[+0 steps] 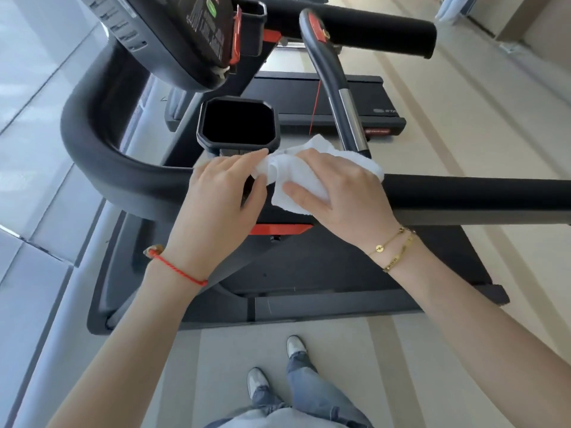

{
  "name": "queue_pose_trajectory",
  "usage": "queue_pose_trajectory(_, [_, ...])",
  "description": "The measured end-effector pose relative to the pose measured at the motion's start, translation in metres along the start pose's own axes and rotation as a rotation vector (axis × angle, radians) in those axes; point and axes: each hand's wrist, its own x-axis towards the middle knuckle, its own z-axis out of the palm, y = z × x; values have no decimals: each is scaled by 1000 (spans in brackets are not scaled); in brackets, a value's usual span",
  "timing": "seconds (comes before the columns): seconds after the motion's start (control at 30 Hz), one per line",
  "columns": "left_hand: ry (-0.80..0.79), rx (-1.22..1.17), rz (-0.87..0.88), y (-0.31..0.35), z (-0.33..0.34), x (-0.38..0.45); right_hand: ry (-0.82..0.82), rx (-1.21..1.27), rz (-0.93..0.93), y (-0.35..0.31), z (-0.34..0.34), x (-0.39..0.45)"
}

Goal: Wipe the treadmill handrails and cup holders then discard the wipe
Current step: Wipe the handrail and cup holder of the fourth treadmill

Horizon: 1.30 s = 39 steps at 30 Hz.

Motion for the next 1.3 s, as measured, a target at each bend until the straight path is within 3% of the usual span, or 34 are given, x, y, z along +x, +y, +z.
queue_pose_trajectory(0.43, [-40, 82, 51, 65, 65, 22, 185, -39, 156, 85, -15, -56])
queue_pose_trajectory(1.3, [-38, 217, -87, 243, 225, 71, 170, -182, 203, 314, -105, -159])
